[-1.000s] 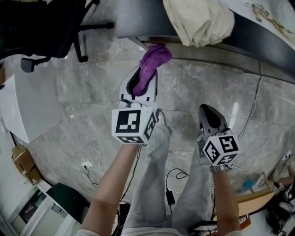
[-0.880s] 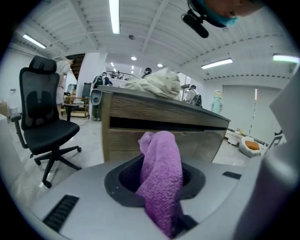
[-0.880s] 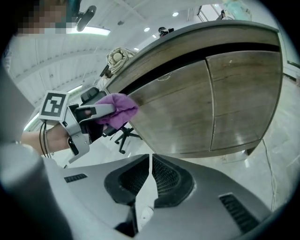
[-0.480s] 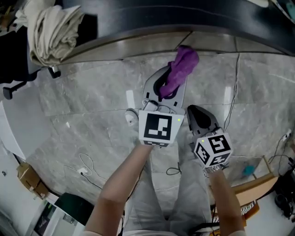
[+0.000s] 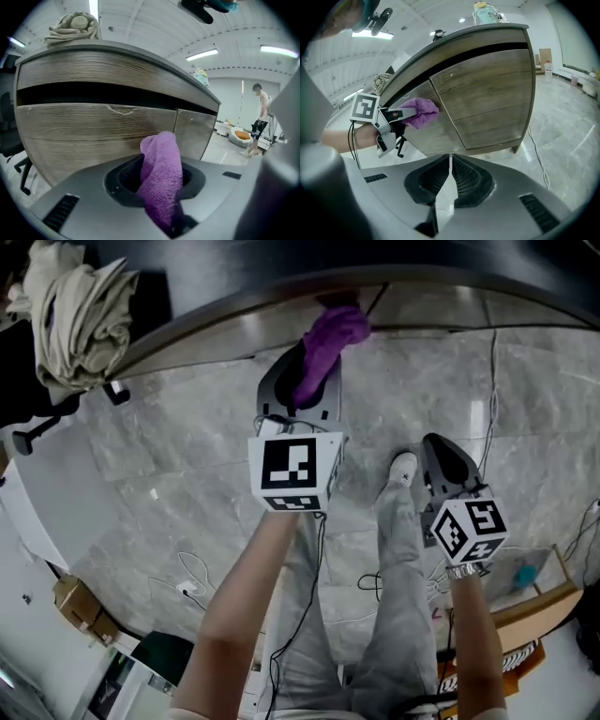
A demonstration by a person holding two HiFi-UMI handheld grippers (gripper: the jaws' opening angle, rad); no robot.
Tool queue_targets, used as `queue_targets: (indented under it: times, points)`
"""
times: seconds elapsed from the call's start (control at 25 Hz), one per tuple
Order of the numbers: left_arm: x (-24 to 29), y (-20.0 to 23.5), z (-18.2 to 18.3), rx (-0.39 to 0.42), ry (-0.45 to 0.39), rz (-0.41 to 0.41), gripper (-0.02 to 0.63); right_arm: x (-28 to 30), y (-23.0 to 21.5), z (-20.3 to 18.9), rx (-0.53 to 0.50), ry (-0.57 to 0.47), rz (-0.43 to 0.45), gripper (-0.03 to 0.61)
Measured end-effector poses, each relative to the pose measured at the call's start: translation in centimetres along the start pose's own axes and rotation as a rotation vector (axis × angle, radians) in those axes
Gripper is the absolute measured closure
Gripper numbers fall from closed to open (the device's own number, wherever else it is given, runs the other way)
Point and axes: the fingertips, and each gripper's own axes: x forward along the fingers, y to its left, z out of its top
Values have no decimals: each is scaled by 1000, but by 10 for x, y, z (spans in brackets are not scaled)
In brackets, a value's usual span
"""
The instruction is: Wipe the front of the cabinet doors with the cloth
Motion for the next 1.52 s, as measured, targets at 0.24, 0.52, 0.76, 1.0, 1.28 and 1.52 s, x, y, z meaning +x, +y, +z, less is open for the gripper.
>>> queue_targets:
  times: [0.24,0.52,0.76,1.0,1.28,1.52]
  points:
    - [-50,101,-14,-19,14,109,502,44,75,-9,-48,36,80,543]
    - [-112,210,-31,-56,5,249,502,87,170,-26,-130,80,179,543]
    - [-145,262,-47,-78,18,348,502,106,211,-42,-149,101,219,543]
    - [-148,227,-49,-87,-10,293,502,93,206,-50,-136,104,233,543]
    - [-73,70,-59,-52,-7,55,502,55,131,-52,-137,122,215,543]
    - [10,-38,-75,-73,35,-68,502,18,26,-69,-125,129,111,543]
